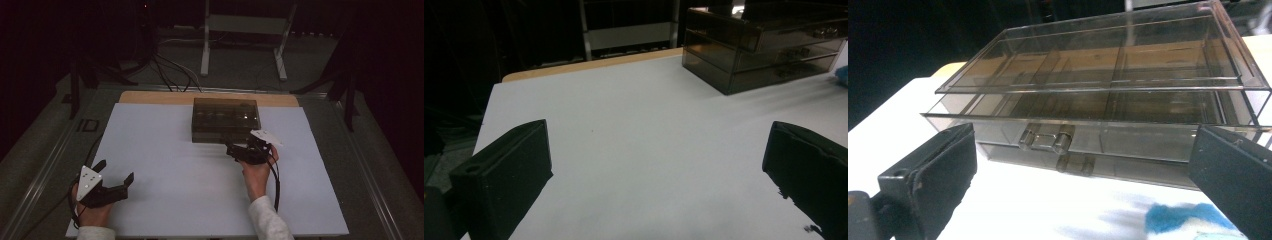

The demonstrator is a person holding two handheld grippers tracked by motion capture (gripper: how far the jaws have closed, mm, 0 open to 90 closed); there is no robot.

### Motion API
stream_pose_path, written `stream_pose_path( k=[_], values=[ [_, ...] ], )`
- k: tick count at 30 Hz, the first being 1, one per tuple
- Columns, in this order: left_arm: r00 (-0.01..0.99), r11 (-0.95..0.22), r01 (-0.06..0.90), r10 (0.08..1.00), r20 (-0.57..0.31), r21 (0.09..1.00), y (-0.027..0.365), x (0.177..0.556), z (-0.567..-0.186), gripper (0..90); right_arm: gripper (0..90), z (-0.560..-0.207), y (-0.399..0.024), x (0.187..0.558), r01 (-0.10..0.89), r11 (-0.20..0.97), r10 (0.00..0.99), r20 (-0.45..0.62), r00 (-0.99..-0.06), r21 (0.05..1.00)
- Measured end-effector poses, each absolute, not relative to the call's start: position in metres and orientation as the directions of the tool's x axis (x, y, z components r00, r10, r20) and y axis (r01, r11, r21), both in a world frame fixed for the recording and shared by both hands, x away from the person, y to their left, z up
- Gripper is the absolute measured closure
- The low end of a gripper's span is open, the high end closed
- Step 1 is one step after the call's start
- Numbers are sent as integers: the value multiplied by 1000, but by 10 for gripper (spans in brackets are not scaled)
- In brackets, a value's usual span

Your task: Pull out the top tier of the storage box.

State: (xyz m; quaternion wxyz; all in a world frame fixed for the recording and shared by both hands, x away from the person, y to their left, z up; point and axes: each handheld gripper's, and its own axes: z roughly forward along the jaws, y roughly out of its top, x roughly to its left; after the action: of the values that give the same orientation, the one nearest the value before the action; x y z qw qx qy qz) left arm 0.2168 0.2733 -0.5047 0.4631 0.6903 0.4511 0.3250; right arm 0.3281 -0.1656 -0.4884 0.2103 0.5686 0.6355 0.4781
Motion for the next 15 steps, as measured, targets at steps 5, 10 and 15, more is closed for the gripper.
stream_pose_path(
  k=[5, 10, 15],
  values=[
    [380, -163, 320, 924, 31, 933, 274, 217, -505, 6, 0, -485, -173, 327, 525, -31, 903, 249, -351, 851],
    [377, -162, 320, 925, 32, 933, 273, 217, -505, 6, 0, -482, -179, 327, 518, -23, 885, 259, -388, 855],
    [377, -160, 321, 926, 30, 933, 274, 217, -505, 6, 0, -480, -187, 328, 497, -35, 865, 275, -420, 867]
  ],
)
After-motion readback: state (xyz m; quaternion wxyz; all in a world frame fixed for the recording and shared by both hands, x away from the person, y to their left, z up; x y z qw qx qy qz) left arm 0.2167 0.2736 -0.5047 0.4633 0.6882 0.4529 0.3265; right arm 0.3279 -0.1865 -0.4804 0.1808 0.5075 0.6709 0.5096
